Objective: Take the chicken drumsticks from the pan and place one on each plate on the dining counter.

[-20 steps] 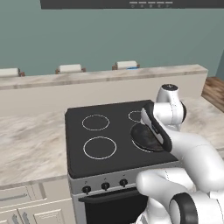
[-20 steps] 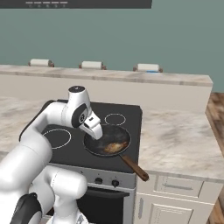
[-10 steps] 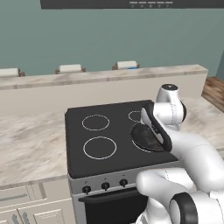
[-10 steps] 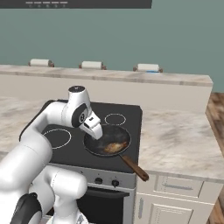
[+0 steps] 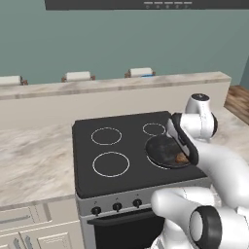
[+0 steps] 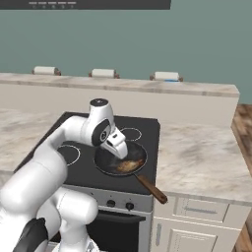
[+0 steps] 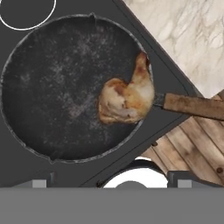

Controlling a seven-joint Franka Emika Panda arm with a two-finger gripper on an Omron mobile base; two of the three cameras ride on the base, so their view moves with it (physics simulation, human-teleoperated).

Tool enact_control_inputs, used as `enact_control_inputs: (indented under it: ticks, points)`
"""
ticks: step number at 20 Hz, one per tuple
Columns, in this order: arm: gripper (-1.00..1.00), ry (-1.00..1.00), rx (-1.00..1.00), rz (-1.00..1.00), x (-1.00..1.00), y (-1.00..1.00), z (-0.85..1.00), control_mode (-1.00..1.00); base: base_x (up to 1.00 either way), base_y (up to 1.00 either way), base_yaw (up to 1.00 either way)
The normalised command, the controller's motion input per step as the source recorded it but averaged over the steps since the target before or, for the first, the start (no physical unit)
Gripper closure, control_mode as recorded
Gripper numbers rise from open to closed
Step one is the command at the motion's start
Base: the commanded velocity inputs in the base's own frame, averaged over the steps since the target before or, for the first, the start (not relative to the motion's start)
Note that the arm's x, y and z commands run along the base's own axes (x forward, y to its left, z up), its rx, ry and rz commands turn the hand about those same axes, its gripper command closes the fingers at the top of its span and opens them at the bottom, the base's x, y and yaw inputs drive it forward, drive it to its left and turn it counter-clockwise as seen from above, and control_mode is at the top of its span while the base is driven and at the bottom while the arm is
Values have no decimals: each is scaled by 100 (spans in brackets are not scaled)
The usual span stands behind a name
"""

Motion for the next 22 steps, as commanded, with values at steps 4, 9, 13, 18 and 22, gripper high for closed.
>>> enact_control_inputs:
  ticks: [4,9,13,18,22]
  points:
    - [-100,0,0,0,10,-50,0,-100,0,0,0]
    - [-100,6,-2,-11,35,-31,-7,-100,0,0,0]
    - [-100,11,0,-16,51,-12,-16,-100,0,0,0]
    - [-100,7,0,-9,28,-9,-20,-100,0,0,0]
    - [-100,1,0,-2,8,-20,-19,-100,0,0,0]
